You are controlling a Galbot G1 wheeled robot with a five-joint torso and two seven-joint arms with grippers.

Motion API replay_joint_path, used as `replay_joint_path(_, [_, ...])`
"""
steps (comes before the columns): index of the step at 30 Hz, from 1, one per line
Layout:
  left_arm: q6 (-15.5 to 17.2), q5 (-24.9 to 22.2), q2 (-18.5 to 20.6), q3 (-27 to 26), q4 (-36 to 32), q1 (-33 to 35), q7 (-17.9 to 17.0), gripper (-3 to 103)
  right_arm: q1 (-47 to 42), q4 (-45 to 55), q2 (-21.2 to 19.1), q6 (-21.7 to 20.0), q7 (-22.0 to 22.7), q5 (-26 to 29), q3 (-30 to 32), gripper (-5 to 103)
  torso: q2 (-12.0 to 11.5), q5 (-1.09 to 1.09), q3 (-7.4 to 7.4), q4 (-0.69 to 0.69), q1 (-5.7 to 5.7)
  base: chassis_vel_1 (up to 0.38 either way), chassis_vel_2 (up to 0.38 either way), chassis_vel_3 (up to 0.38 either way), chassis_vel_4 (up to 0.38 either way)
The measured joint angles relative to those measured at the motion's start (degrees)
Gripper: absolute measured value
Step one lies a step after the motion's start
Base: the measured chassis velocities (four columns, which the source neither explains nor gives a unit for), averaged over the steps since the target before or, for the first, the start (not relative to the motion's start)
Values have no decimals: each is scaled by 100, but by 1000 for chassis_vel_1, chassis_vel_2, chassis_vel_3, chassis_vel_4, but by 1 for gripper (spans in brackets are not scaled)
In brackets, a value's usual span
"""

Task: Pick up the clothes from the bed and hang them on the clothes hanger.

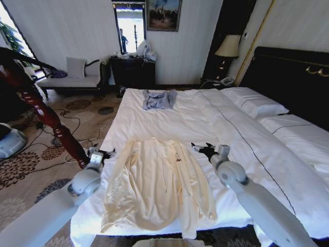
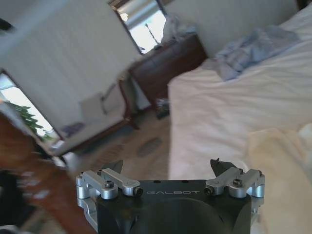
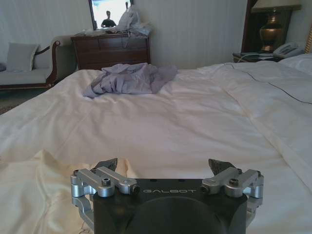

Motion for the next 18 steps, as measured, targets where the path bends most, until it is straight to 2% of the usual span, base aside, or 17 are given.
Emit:
replay_joint_path(3, [394, 136, -11, -116, -519, 171, -490, 100, -553, 289, 143, -41, 46, -156, 328, 100, 0, 1, 0, -2, -1, 0, 0, 0, 0])
replay_joint_path(5, [557, 309, 21, -93, -730, 100, -683, 100, -893, 426, 232, -62, 54, -266, 526, 100, 0, 1, 0, -5, -1, 0, 0, 0, 0])
replay_joint_path(10, [696, 448, 200, -51, -949, -260, -779, 100, -1375, 626, 385, -67, 45, -453, 847, 100, -2, 2, 1, -4, 1, 0, 0, 0, 0])
replay_joint_path(13, [876, 238, 560, -108, -1120, -732, -983, 100, -1731, 743, 514, -51, -22, -688, 1045, 100, -2, 2, 0, -3, 1, 0, 0, 0, 0])
replay_joint_path(14, [876, 238, 560, -108, -1120, -732, -983, 100, -1731, 743, 514, -51, -22, -688, 1045, 100, -2, 2, 0, -3, 1, 0, 0, 0, 0])
replay_joint_path(16, [1034, -202, 864, -108, -1228, -1192, -1262, 100, -1894, 781, 608, -28, -59, -833, 1105, 100, -1, 1, 1, -3, 1, 0, 0, 0, 0])
replay_joint_path(18, [1055, -353, 965, -98, -1259, -1360, -1364, 100, -1933, 784, 648, -15, -65, -891, 1114, 100, -2, 2, 0, -4, 1, 0, 0, 0, 0])
